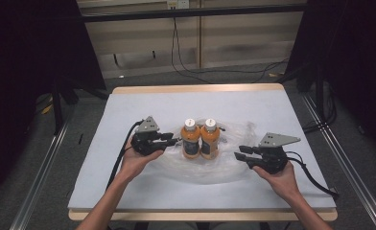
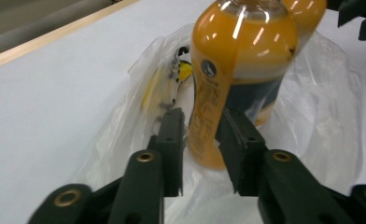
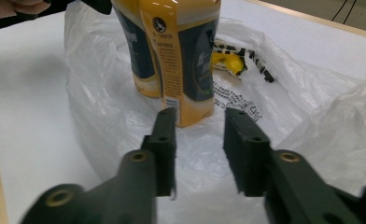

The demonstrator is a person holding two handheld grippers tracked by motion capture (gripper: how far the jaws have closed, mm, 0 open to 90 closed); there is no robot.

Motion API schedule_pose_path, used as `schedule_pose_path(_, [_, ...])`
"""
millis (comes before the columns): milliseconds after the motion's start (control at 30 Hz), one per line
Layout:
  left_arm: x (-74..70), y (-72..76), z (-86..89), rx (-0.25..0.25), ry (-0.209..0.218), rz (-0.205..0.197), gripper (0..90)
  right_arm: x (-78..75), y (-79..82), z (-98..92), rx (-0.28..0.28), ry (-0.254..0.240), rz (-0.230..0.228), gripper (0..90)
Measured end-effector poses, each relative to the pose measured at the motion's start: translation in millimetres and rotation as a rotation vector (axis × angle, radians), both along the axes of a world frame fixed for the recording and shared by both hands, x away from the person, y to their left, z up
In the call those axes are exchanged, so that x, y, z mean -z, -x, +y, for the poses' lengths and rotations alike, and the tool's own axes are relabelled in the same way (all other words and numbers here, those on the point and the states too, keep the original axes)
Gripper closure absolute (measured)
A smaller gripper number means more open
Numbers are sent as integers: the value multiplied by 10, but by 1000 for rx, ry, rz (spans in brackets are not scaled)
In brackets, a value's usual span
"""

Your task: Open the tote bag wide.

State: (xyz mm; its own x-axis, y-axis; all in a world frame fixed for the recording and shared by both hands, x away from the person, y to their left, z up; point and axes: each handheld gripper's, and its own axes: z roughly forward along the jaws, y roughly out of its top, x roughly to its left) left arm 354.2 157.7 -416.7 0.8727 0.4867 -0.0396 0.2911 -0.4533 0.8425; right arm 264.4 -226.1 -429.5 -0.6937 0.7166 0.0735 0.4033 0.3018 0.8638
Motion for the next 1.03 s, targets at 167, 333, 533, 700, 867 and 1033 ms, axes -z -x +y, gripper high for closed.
schedule_pose_path(167, [-77,209,130,7,34,-39,461,-35,108,-23,17,-17,-21,465])
schedule_pose_path(333, [-113,390,232,-11,48,-62,244,-40,210,-68,33,-22,-31,361])
schedule_pose_path(533, [17,688,544,-85,47,-49,123,-24,356,-239,90,-39,-28,207])
schedule_pose_path(700, [148,833,813,-143,54,-10,80,51,428,-365,147,-72,-8,171])
schedule_pose_path(867, [246,943,989,-192,67,22,49,72,496,-440,180,-66,-3,157])
schedule_pose_path(1033, [296,998,1162,-211,81,59,34,105,581,-533,207,-55,-20,123])
